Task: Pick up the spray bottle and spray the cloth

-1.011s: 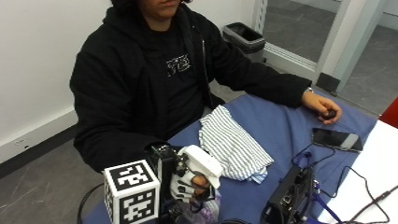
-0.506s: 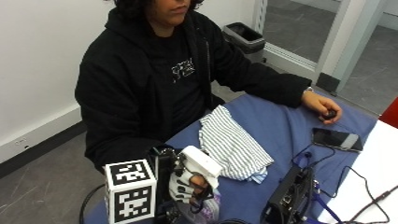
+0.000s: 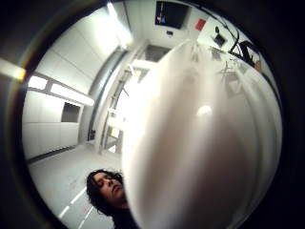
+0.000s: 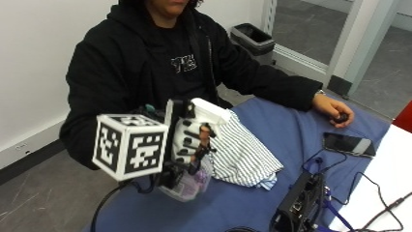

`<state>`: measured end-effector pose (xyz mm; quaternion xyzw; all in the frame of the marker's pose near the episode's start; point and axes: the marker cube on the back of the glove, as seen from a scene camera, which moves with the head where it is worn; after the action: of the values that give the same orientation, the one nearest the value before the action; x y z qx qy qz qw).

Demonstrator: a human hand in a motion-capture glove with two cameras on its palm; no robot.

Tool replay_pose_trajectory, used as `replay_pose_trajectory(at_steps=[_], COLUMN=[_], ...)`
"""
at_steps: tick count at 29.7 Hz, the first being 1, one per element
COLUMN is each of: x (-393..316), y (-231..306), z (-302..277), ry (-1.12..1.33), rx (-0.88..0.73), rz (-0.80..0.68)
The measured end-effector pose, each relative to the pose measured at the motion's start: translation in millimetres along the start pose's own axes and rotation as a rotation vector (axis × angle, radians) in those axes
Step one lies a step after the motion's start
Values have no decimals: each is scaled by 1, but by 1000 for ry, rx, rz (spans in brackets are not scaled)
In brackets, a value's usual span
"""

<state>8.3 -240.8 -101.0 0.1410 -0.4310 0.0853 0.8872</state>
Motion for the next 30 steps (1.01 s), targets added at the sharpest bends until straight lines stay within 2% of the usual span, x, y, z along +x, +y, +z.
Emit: replay_pose_trajectory(at_steps=[9, 17, 22, 30], x=[-58, -68, -63, -32], y=[19, 14, 17, 24], z=[10, 56, 90, 140], ry=[293, 592, 653, 782], rx=[-534, -779, -957, -1140], rz=[151, 223, 303, 391])
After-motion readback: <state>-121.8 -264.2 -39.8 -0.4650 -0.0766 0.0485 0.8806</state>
